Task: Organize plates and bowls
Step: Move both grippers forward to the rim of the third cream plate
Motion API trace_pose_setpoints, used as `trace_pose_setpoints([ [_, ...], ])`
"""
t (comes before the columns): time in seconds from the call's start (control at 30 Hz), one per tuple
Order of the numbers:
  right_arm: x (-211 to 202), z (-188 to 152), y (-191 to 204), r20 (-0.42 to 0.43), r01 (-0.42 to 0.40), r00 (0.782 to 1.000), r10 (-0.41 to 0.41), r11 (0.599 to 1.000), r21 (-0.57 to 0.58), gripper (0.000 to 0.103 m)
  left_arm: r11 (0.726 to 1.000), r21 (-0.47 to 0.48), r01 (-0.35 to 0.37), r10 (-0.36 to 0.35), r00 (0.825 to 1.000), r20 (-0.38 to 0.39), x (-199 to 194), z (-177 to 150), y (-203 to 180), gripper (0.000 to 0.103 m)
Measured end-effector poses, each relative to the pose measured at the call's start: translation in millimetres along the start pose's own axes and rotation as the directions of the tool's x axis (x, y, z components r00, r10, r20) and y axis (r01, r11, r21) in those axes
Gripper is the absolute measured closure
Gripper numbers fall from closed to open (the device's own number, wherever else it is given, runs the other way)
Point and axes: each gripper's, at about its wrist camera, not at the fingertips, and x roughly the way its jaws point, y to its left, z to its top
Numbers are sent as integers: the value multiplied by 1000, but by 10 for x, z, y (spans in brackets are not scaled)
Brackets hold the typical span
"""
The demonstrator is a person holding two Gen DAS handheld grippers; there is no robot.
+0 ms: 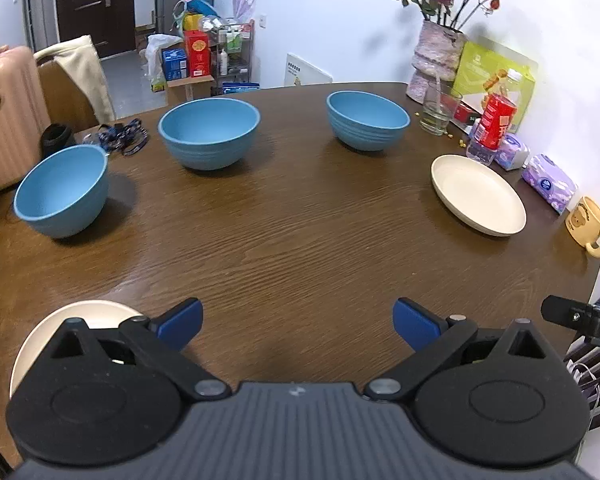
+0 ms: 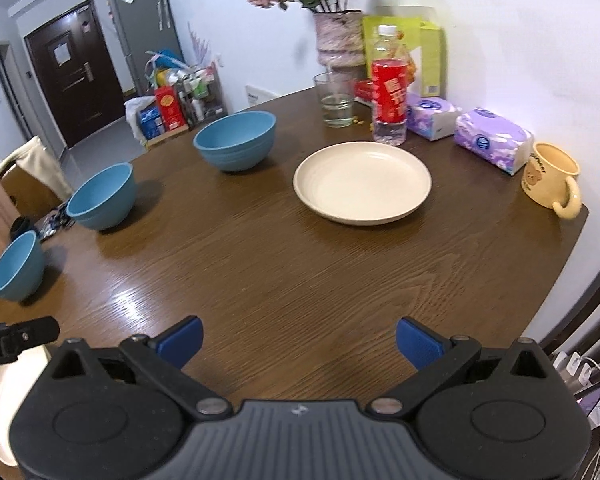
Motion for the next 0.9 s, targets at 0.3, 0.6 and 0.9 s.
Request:
trace_pose_setpoints([
  [0.3,46,134,-230,16,0,1000,0,999,43,0,999,39,27,-27,1000,1,106,179,-334,0],
  [0.6,165,350,-356,27,-14,1000,13,999,44,1,997,67,41,-43,999,19,214,372,-663,0],
  [0.9,322,587,-480,38,-21,999,19,999,45,2,999,43,27,-27,1000,-8,421,577,-862,0],
])
